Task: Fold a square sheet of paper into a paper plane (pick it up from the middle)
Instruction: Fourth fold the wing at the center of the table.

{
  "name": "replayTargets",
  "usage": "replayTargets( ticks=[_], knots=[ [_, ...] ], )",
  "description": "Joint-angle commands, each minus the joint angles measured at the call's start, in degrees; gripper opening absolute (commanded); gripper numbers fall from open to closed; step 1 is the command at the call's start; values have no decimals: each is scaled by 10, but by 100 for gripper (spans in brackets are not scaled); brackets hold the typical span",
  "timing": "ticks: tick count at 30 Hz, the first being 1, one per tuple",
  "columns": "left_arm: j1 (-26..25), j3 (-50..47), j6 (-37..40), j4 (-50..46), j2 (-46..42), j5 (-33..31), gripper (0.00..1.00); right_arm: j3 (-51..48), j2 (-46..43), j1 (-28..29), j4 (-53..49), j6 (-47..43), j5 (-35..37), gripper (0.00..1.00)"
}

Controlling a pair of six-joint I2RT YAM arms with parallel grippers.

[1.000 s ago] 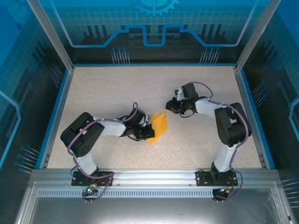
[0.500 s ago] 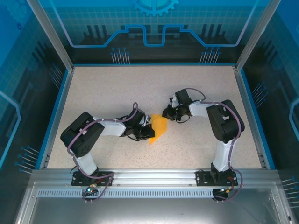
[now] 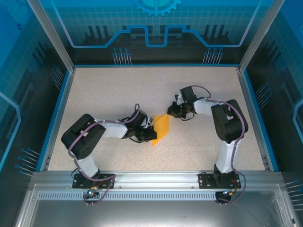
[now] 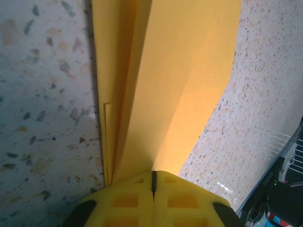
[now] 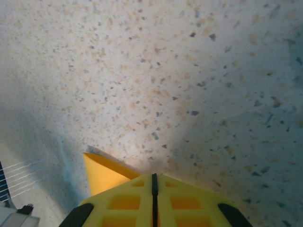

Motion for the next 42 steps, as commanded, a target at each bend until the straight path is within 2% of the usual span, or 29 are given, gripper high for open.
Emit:
replayTargets(
  ticks=[1,6,9,14,17,26,35,42],
  knots=[
    [-3,-33,14,-103,30,-58,0,-15,-63,0,-12,-7,-28,10],
    [-3,-23,18,-113,26,-54,0,-45,-96,32,10,8,-53,13],
    [-4,-17,15,-112,27,-52,0,-61,-98,62,22,20,-41,12],
    [-4,-17,15,-112,25,-50,0,-93,-78,85,85,64,-53,12],
    [-3,-18,15,-111,22,-50,0,-93,-56,96,85,64,-44,12],
    [-3,5,14,-132,-8,-45,0,-109,9,95,82,58,-26,8],
    [-3,59,25,-169,-49,-22,5,-121,17,93,87,58,-21,8],
    [-4,29,20,-147,-50,3,6,-121,19,93,86,56,-21,8]
  ],
)
